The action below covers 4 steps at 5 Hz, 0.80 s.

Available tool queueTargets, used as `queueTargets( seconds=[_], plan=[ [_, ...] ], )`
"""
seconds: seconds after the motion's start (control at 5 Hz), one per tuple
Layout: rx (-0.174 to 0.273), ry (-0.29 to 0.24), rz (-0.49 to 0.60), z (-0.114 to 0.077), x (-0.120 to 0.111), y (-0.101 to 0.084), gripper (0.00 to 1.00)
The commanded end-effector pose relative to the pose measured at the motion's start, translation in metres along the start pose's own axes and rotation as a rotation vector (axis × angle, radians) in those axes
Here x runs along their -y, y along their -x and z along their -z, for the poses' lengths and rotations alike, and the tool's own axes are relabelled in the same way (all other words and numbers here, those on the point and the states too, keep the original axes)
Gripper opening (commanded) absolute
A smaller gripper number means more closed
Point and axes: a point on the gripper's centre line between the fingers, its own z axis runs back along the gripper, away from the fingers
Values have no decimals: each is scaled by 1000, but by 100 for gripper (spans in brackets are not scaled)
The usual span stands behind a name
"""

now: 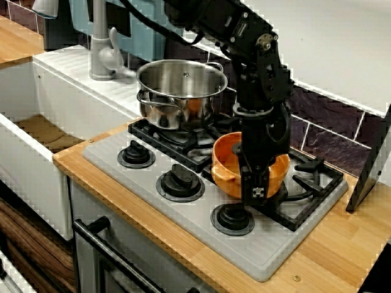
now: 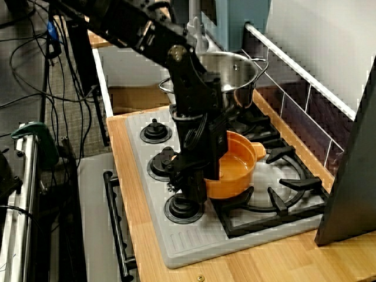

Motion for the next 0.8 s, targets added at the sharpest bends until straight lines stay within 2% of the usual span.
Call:
queueTargets(
  seconds=[0.0, 0.2, 0.4, 0.6],
  plan=[
    [48, -16, 20, -31, 14, 24, 0],
    [81, 9, 14, -57, 9, 23, 0],
    [124, 46, 5, -98, 1, 23, 0],
    [144, 29, 7, -122, -3, 21, 0]
  ],
)
